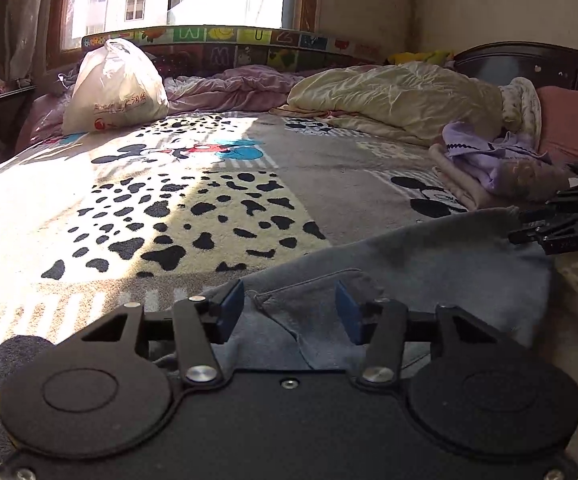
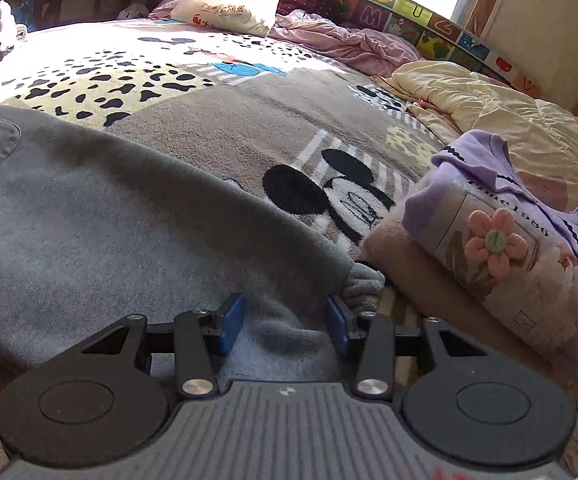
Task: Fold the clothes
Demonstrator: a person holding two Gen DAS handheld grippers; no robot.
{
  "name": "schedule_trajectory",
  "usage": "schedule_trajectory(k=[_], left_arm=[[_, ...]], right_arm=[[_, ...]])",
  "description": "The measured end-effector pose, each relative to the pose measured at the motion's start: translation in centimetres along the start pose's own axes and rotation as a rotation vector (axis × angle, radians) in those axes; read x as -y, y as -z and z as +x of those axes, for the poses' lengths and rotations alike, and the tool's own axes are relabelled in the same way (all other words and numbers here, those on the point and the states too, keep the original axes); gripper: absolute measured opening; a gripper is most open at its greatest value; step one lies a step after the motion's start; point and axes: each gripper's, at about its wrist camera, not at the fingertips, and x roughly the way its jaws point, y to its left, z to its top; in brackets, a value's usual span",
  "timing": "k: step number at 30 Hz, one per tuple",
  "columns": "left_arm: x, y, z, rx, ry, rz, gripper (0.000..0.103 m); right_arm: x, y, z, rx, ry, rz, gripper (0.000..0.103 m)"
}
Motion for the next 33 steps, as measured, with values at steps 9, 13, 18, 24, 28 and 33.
schedule_trajectory(k=[9, 13, 18, 24, 28, 33], left_arm=[[6.7, 2.2, 1.3, -0.289, 0.56, -0.304, 0.057], [6.8, 3.5, 2.0, -0.375, 0.519, -0.407, 0.062], [4.9, 3.9, 2.8, -0.376, 0.422, -0.486, 0.063], [3.7, 4.6, 3.5, -0.379, 0.412, -0.563, 0.064], [3.4, 5.1, 2.6, -0.366, 0.407, -0.593, 0.064], [1.9, 7.1, -1.9, -0.282, 0.311, -0.741, 0.064]], right_arm=[[6.1, 6.0, -6.6, 0.115, -0.006, 0.879, 0.067], [6.2, 8.8, -4.6, 0.043, -0.172, 1.132, 0.081], [5.5, 9.9, -0.9, 0.069, -0.204, 1.24, 0.092], [5.2, 8.8, 1.4, 0.129, -0.211, 1.235, 0.099], [5.4, 9.4, 2.1, 0.164, -0.231, 1.314, 0.056], [5.1, 10.6, 2.0, 0.2, -0.285, 1.398, 0.027]])
